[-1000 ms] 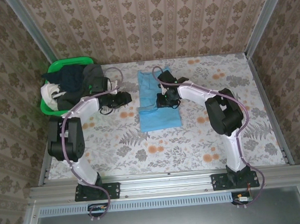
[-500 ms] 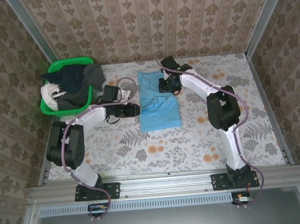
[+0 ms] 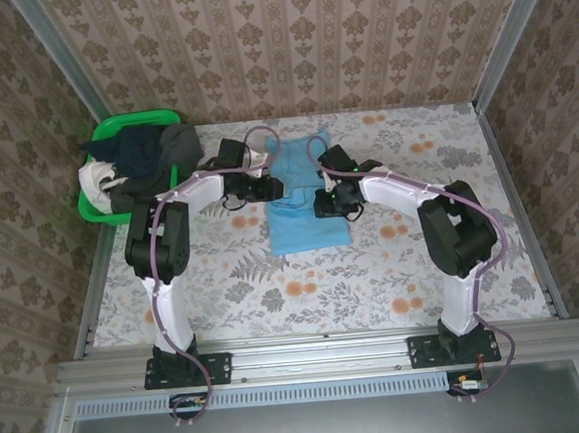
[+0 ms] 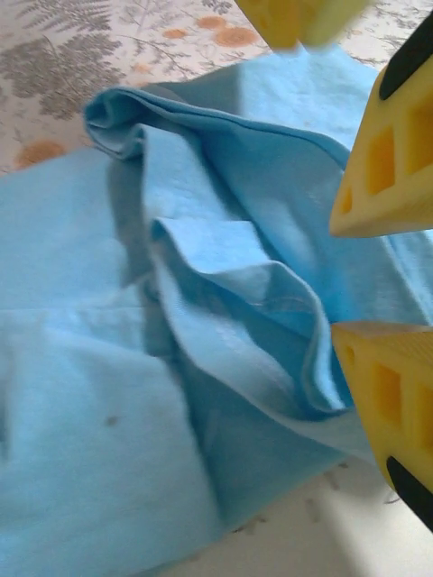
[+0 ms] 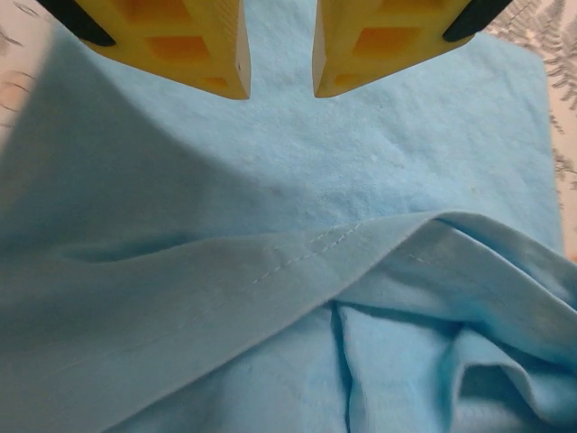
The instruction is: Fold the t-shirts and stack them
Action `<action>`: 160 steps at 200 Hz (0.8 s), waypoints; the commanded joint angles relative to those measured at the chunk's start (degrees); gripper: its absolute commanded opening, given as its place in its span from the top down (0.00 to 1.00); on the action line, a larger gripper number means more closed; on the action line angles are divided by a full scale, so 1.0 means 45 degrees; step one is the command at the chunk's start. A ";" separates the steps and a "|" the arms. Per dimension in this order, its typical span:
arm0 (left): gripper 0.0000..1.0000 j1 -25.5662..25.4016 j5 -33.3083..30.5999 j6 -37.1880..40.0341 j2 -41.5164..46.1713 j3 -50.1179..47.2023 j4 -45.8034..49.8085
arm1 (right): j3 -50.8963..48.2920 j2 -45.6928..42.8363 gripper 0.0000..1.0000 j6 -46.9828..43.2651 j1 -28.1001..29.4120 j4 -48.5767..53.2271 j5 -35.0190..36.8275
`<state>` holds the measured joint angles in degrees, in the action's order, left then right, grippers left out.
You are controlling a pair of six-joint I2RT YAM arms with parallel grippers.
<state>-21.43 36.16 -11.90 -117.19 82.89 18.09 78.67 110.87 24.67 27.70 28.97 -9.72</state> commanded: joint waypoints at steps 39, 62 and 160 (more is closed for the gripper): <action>0.69 0.0661 0.0231 -0.0596 -0.0111 0.1248 0.0193 | 0.3535 0.2779 0.74 -0.0052 -0.0060 0.1027 0.0404; 0.65 0.0872 -0.0342 -0.0666 0.0865 0.0398 -0.0282 | 0.4624 0.3525 0.74 -0.0083 -0.0242 0.1375 0.0637; 0.52 -0.0204 -0.2118 -0.1845 0.3666 -0.5014 -0.2317 | 0.4850 0.2201 0.62 -0.0316 -0.0882 0.2065 0.0701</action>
<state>-20.86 28.93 -16.88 -105.08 64.10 11.18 104.55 128.79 24.08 23.18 36.38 -7.79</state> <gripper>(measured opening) 0.475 0.370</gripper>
